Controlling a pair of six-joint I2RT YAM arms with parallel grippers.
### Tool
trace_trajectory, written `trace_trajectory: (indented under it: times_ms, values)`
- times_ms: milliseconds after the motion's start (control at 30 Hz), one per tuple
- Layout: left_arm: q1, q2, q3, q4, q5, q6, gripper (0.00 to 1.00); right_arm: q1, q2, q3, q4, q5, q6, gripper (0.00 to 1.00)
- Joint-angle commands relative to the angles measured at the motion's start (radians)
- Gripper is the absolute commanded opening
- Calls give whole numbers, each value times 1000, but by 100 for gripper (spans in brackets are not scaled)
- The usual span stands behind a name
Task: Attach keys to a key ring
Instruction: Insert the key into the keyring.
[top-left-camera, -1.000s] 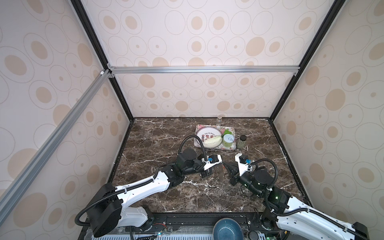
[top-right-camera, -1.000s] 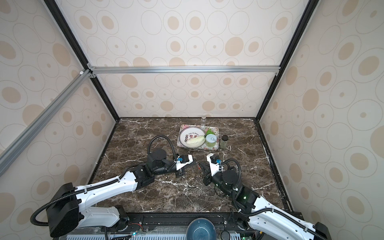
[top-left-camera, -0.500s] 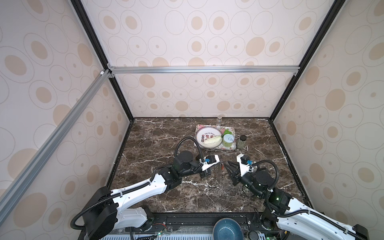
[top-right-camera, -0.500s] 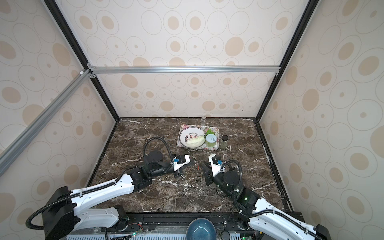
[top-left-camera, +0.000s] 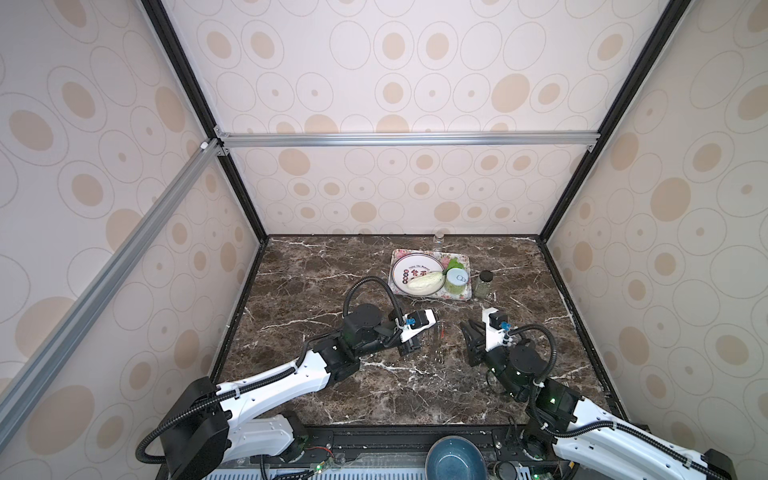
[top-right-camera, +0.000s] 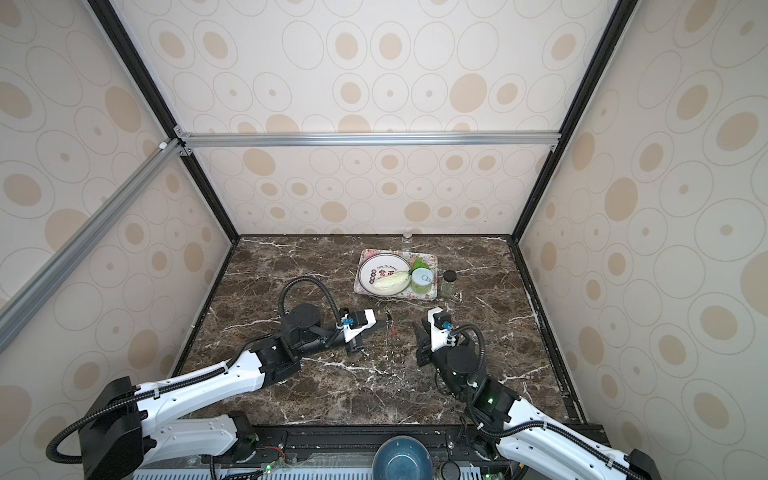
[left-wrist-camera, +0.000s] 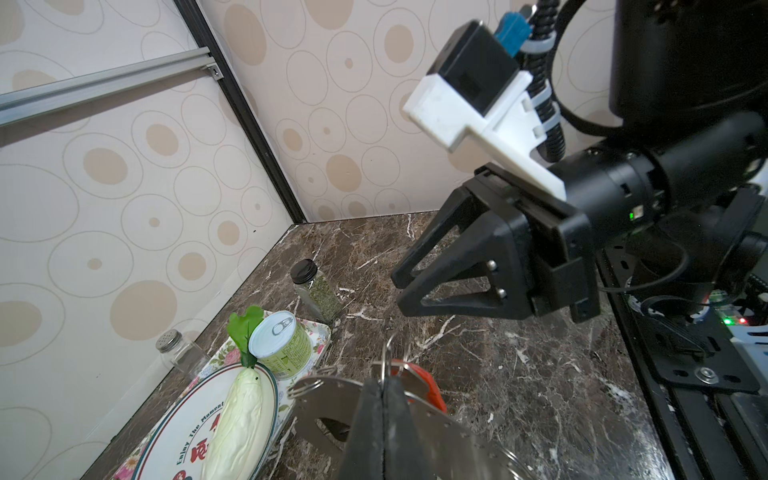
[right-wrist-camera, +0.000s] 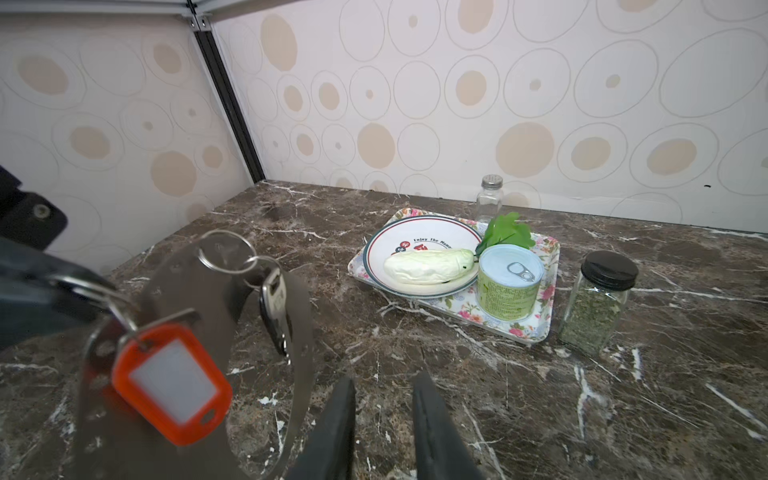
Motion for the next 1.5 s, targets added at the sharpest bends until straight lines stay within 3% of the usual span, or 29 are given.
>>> trace_trajectory:
  times_ms: [0,500,1467]
  values:
    - [-9,-28,2,58,-4,-3,0,-4,27,21,1,-62,-34,26]
    - [-10,-47,-8,62,-12,0,0,-5,43,17,30,-277,-79,29]
    - [-10,-49,-3,54,23,5,0,-3,70,18,52,-355,-96,29]
